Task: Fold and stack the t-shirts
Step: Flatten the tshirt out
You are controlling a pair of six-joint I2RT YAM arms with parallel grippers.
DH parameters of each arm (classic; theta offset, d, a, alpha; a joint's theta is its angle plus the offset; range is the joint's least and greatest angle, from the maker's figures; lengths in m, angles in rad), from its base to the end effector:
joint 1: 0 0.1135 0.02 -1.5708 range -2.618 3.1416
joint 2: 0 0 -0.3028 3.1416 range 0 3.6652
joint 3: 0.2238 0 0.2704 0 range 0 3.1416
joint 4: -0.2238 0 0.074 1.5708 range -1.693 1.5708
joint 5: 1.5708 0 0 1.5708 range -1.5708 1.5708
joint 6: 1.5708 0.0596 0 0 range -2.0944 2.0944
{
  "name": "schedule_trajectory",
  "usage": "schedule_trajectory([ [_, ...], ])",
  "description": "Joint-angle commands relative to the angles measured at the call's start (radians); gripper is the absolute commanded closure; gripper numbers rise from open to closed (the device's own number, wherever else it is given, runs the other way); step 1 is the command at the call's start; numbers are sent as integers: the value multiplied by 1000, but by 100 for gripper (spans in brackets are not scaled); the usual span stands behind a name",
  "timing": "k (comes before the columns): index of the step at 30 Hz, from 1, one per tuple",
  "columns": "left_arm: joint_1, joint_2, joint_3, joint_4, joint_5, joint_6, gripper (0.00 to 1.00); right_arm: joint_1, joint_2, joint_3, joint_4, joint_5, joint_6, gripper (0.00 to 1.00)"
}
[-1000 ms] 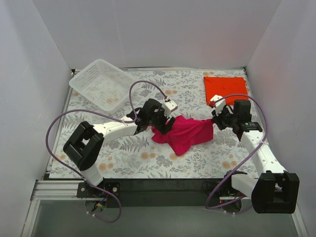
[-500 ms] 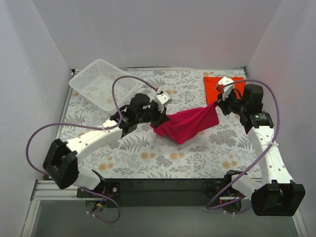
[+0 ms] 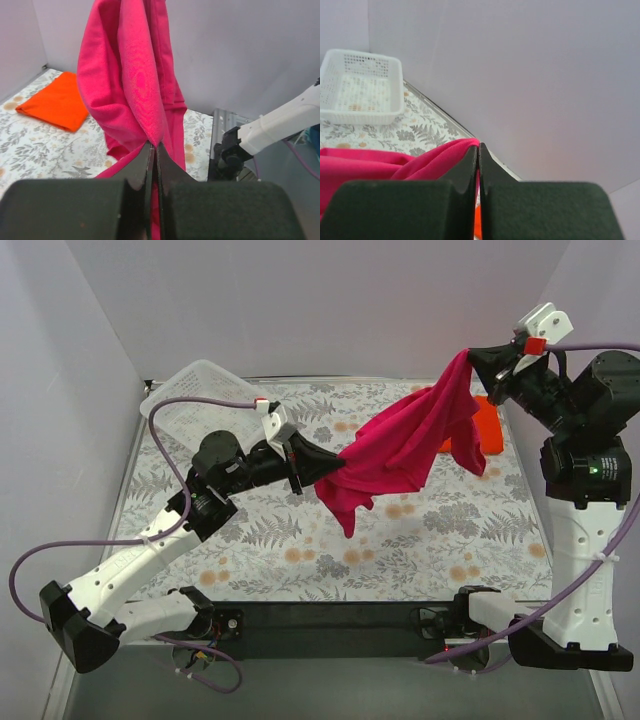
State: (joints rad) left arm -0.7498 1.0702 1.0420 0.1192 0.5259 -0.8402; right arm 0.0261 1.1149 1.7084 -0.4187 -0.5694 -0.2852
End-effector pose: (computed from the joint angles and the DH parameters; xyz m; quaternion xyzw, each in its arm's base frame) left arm 0.1735 -0.2025 0.4431 0.1624 0.6590 -0.6318 0.3743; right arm 0.1931 0.0372 0.6042 -0.3082 0.5760 0.0840 0.7525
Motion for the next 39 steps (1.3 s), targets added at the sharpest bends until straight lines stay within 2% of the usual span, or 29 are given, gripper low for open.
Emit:
schedule_trajectory([
  [1, 3, -29, 18, 25, 59, -82, 100, -9, 14, 60, -37, -64, 52, 99],
  [4, 3, -58, -37, 34, 66, -138, 100, -9, -1, -2, -52, -157, 8, 99],
  [9, 3, -121, -241, 59, 42, -289, 100, -6, -47, -252, -66, -358, -74, 99],
  [13, 3, -197, -397, 31, -24, -457, 100, 23, -59, -417, -54, -422, -103, 99],
  [17, 3, -271, -488, -67, -173, -587, 100, 101, -38, -553, 29, -377, -68, 99],
  [19, 4, -306, -531, -108, -269, -638, 100, 185, -11, -590, 61, -296, -54, 99],
  [20, 4, -314, -542, -118, -314, -704, 100, 214, 34, -592, 83, -264, -42, 99],
  [21, 4, -322, -548, -188, -404, -730, 100, 271, 61, -586, 90, -200, -37, 99],
  [23, 6, -317, -554, -233, -483, -770, 100, 322, 162, -532, 101, -129, -17, 99],
  [24, 6, -308, -556, -266, -565, -804, 98, 363, 199, -508, 109, -53, 21, 99],
  [26, 9, -294, -550, -297, -636, -832, 87, 406, 308, -419, 133, 47, 72, 99],
  [27, 10, -283, -544, -329, -668, -852, 83, 449, 342, -394, 176, 198, 143, 99],
  [28, 15, -264, -534, -349, -740, -861, 73, 463, 402, -365, 208, 273, 179, 99],
  [30, 20, -244, -508, -375, -791, -866, 59, 483, 459, -291, 271, 411, 240, 99],
  [32, 30, -217, -491, -378, -836, -846, 41, 482, 535, -244, 276, 442, 279, 97],
  [34, 35, -198, -450, -381, -849, -768, 34, 483, 565, -219, 274, 471, 300, 87],
  [36, 36, -170, -416, -391, -837, -688, 30, 480, 559, -248, 276, 494, 255, 70],
  [37, 36, -164, -383, -398, -821, -645, 29, 477, 542, -303, 285, 503, 232, 60],
  [38, 36, -156, -370, -397, -741, -529, 29, 472, 496, -335, 291, 506, 177, 43],
  [39, 36, -151, -358, -395, -700, -480, 29, 457, 468, -367, 294, 481, 134, 34],
])
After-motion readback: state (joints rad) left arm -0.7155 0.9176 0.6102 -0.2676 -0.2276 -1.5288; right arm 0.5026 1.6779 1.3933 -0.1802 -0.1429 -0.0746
